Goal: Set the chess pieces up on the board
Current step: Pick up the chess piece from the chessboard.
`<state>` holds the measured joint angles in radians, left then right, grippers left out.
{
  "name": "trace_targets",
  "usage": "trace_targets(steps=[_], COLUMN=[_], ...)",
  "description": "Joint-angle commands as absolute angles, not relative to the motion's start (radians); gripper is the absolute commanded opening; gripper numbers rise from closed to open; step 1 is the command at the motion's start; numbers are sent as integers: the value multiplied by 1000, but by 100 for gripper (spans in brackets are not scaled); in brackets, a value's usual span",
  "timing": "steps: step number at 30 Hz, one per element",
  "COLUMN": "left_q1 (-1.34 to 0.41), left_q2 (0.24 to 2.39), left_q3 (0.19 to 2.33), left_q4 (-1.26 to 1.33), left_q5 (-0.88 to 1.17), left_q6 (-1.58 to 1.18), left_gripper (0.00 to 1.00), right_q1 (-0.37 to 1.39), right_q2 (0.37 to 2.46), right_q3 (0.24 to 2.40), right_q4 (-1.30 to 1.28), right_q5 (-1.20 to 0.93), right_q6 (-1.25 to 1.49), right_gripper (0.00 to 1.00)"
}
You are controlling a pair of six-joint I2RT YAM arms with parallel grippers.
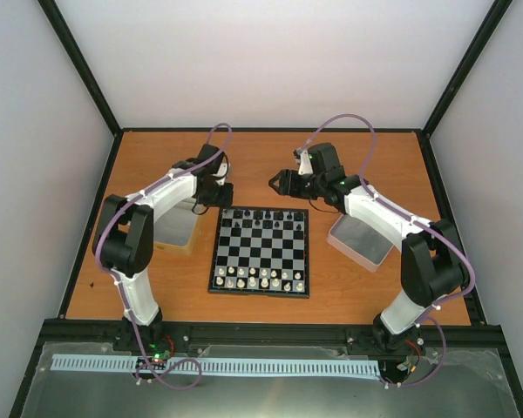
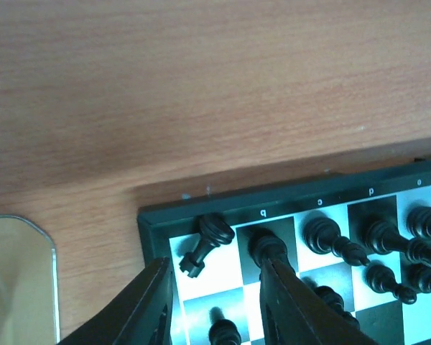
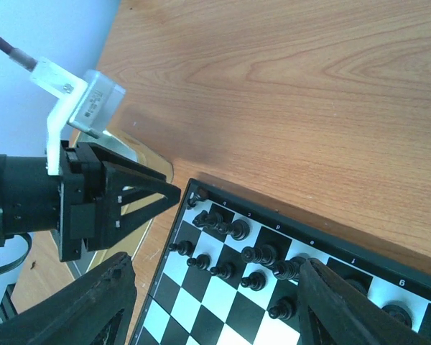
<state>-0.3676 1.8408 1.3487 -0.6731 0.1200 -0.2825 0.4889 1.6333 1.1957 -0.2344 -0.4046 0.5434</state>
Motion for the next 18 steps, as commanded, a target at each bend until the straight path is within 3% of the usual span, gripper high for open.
trace_targets(steps=[1, 18], left_q1=[-364, -364], left_q2=[1868, 1964], left_q3=[1390, 1448], left_q4=[-702, -705], left_q5=[186, 133], left_q6=[-253, -262], left_gripper=[35, 30], right_q1=[501, 516], right_q2=[1615, 1632], right_q3=[1193, 1206], right_q4=[-211, -211], right_q5=[-416, -421], right_q6=[549, 553], right_gripper=[62, 61])
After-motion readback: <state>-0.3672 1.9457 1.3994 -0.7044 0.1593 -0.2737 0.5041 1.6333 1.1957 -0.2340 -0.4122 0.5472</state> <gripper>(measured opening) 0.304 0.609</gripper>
